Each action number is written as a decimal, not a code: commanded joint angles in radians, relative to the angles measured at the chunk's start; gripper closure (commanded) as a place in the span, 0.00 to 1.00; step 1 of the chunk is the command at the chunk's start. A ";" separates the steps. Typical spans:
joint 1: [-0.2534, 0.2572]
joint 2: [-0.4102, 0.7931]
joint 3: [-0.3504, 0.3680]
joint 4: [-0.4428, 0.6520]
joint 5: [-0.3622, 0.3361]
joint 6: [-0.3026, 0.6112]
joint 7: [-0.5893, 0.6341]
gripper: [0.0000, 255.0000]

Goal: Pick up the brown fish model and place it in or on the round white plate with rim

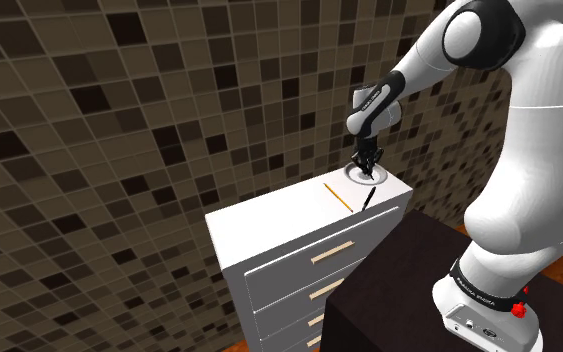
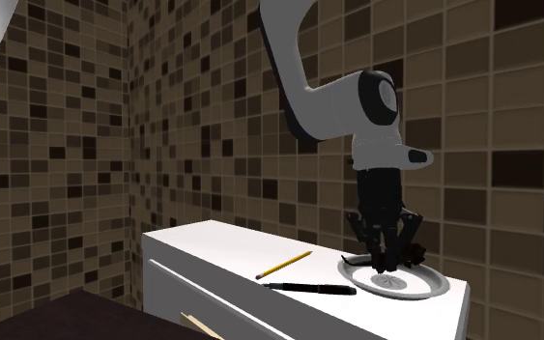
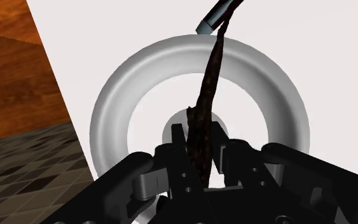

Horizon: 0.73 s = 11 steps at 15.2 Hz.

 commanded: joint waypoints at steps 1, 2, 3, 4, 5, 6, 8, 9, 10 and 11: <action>0.000 0.000 0.000 0.000 0.000 0.000 0.000 0.00; 0.000 0.000 0.000 0.000 0.000 0.000 0.000 0.00; 0.000 0.000 0.000 0.000 0.000 0.000 0.000 0.00; 0.000 0.000 0.000 0.000 0.000 0.000 0.000 0.00; 0.000 0.000 0.000 0.000 0.000 0.000 0.000 0.00; 0.000 0.000 0.000 0.000 0.000 0.000 0.000 0.00; 0.003 -0.045 0.006 0.014 0.009 -0.059 -0.006 0.00; 0.005 -0.067 0.009 0.023 0.014 -0.090 -0.009 0.00; 0.007 -0.083 0.011 0.031 0.017 -0.114 -0.011 0.00; 0.007 -0.083 0.011 0.031 0.017 -0.114 -0.011 0.00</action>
